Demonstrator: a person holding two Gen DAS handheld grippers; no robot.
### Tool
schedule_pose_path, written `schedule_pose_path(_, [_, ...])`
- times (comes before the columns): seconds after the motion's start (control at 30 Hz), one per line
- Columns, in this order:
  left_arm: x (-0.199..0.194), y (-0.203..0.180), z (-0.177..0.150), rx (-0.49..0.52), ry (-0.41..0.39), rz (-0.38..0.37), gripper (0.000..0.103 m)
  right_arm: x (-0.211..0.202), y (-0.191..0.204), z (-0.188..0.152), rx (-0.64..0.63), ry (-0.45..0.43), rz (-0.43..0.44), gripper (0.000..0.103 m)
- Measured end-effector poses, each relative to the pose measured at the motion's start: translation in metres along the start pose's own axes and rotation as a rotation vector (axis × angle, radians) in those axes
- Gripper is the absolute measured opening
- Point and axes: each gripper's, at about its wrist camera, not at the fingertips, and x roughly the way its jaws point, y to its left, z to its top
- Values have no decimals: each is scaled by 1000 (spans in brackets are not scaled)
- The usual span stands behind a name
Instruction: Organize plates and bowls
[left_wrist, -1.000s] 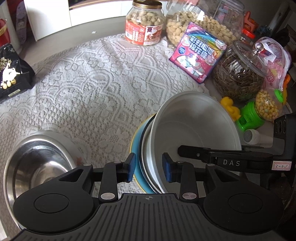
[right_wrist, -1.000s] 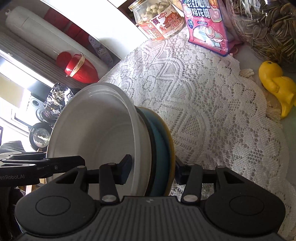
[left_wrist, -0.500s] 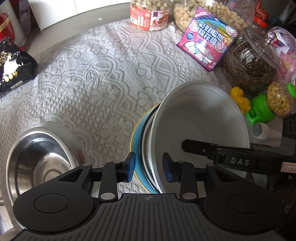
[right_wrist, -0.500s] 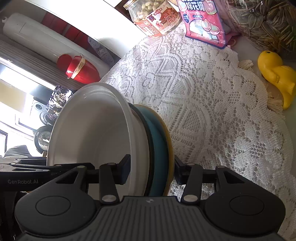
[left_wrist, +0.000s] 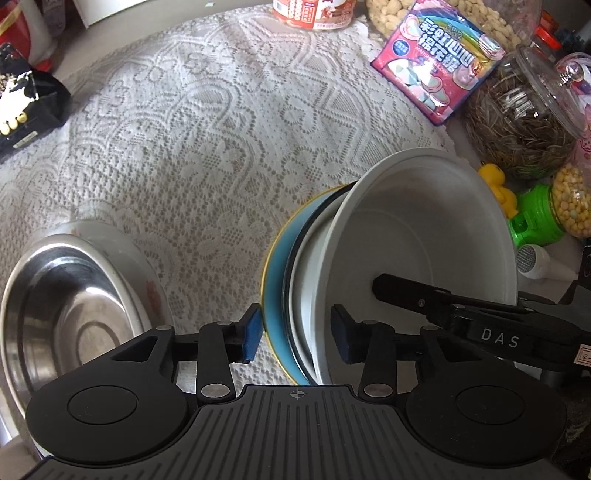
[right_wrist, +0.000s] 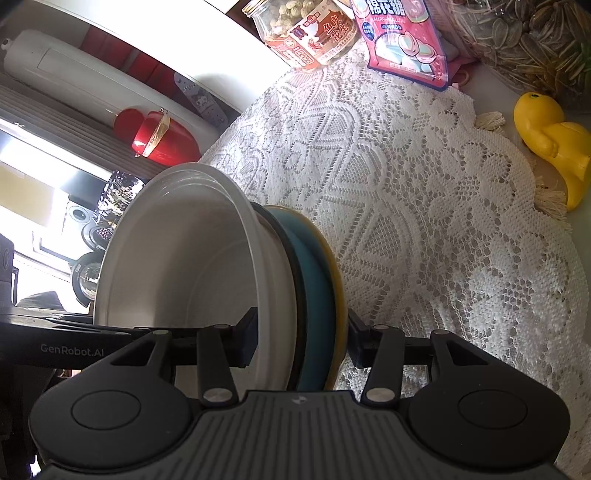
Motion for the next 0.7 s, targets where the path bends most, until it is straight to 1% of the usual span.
schedule_pose_path(0.07, [1,-4,0,18,-2,10,49,0,1,0,-4,-1,-3,47])
schedule_pose_path(0.17, [8,-7,1,31,4,29,50,0,1,0,-5,-1,-4,47])
schedule_pose_path(0.23, [11,-7,3,17,9,21,55,0,2,0,-8,-2,-3,47])
schedule_pose_path(0.3, [12,-8,5,15,14,21,58,0,2,-1,-10,-2,-4,47])
schedule_pose_path(0.5, [14,-8,9,14,40,27,58,0,1,-1,-9,-3,-3,47])
schedule_pose_path(0.7, [15,-6,10,10,36,20,58,0,1,-1,-9,-4,-3,47])
